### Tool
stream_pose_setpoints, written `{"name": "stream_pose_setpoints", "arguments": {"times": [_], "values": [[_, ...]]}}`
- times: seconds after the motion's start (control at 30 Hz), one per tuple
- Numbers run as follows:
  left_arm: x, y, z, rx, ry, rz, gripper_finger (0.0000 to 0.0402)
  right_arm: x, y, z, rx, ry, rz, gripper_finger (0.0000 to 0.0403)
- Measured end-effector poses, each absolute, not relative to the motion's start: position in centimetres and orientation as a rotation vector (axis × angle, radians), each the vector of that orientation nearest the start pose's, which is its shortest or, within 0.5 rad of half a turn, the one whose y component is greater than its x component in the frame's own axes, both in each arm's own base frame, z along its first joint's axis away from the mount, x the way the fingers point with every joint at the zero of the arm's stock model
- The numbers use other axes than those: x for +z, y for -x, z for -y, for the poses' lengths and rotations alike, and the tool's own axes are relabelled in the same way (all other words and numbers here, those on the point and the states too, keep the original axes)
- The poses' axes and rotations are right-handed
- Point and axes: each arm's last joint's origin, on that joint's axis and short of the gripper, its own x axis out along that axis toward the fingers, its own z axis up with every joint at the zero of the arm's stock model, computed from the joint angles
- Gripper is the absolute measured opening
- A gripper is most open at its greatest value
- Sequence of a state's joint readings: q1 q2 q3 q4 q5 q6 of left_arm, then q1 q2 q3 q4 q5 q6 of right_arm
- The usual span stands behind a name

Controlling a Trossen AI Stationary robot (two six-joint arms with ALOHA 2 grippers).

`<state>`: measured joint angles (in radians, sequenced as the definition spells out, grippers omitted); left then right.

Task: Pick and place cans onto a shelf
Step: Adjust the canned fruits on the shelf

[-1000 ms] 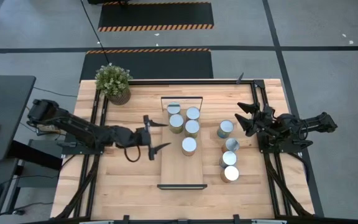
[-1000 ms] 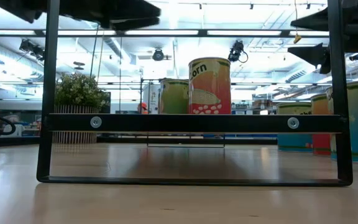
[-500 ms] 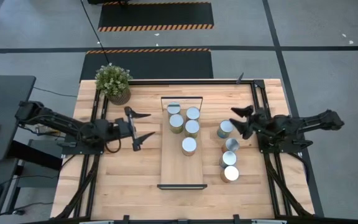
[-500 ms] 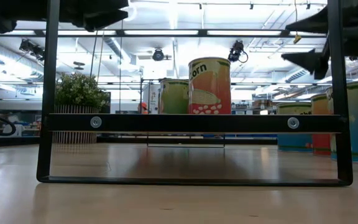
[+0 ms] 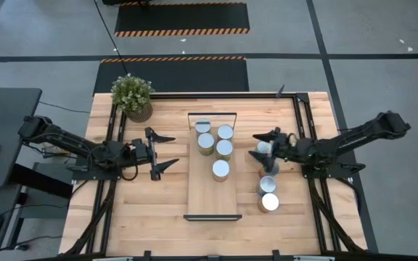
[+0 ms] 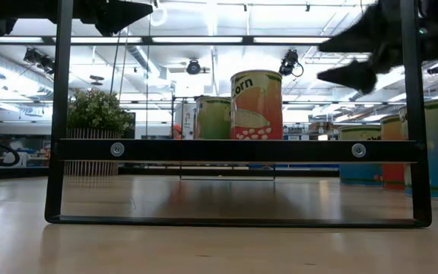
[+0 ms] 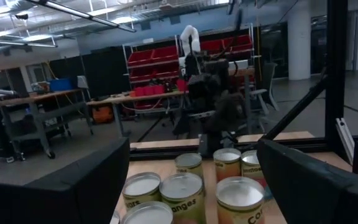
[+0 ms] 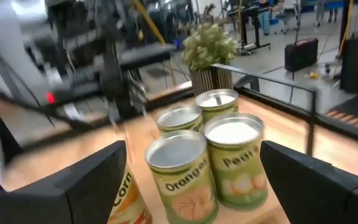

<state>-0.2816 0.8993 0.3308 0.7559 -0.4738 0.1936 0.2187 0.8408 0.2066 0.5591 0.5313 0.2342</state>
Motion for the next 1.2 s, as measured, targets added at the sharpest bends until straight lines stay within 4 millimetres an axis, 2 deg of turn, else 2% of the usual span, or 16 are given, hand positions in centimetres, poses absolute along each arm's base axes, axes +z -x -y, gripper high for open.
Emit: {"name": "stream_pose_setpoints", "arguments": {"times": [0.3, 0.47, 0.57, 0.7, 1.0, 1.2], "values": [[24.5, -18.3, 4.0, 0.203, -0.076, 0.147, 0.0357, 20.1, -24.0, -4.6, -0.408, 0.121, -0.328, 0.0378], [24.3, -18.3, 4.0, 0.202, -0.079, 0.133, 0.0357, 20.4, -26.3, -5.1, -0.434, 0.194, -0.470, 0.0378], [24.3, -18.3, 4.0, 0.202, -0.079, 0.133, 0.0357, 21.4, -27.1, -5.3, -0.455, 0.217, -0.482, 0.0378], [24.3, -18.3, 4.0, 0.202, -0.079, 0.132, 0.0357, 22.2, -27.4, -5.4, -0.430, 0.249, -0.477, 0.0378], [24.1, -18.3, 4.0, 0.199, -0.055, 0.116, 0.0357, 23.6, -25.2, -5.0, -0.388, 0.278, -0.553, 0.0378], [24.1, -18.3, 4.0, 0.197, -0.026, 0.116, 0.0357, 21.7, -24.9, -5.0, -0.419, 0.230, -0.683, 0.0378]]}}
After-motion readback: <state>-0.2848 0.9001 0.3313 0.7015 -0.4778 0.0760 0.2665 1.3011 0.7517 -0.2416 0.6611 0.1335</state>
